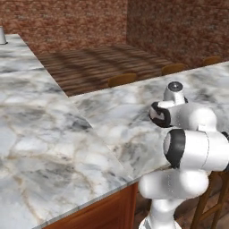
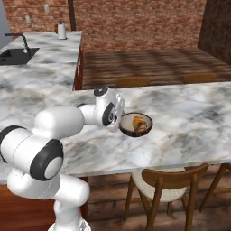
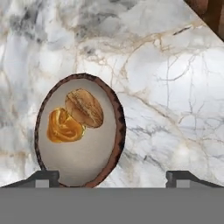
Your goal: Pick up the heated bread from the toaster oven and place it in the bowl. Then move the bread bowl to the dining counter.
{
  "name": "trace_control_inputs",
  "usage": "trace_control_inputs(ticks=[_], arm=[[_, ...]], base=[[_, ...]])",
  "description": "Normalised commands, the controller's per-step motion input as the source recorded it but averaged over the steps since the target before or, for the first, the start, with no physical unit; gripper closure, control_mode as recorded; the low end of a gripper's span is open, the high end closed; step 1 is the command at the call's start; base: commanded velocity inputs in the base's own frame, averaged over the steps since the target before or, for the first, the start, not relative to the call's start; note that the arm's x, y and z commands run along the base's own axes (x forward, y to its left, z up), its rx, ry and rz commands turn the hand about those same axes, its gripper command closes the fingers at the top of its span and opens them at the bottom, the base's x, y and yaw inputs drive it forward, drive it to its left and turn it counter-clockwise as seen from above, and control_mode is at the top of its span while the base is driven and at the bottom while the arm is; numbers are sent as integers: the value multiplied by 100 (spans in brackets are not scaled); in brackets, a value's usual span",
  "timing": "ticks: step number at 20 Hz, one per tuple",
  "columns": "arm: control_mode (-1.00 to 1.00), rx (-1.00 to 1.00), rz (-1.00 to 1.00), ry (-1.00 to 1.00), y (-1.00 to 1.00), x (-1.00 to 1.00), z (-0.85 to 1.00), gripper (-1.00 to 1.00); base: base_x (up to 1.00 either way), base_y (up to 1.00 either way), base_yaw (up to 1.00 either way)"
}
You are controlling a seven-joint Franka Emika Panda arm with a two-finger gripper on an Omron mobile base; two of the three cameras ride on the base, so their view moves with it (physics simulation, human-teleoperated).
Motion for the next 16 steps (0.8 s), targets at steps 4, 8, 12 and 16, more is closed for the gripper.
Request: trace_control_inputs(ticks=[4,8,12,16], arm=[[-100,-18,0,-21,79,-100,100,-100],[-100,-24,3,-23,88,-100,100,-100],[-100,-31,6,-25,98,-86,100,-100],[-100,-24,10,-44,59,-59,82,-100]], base=[[0,0,0],[0,0,0],[0,0,0],[0,0,0]])
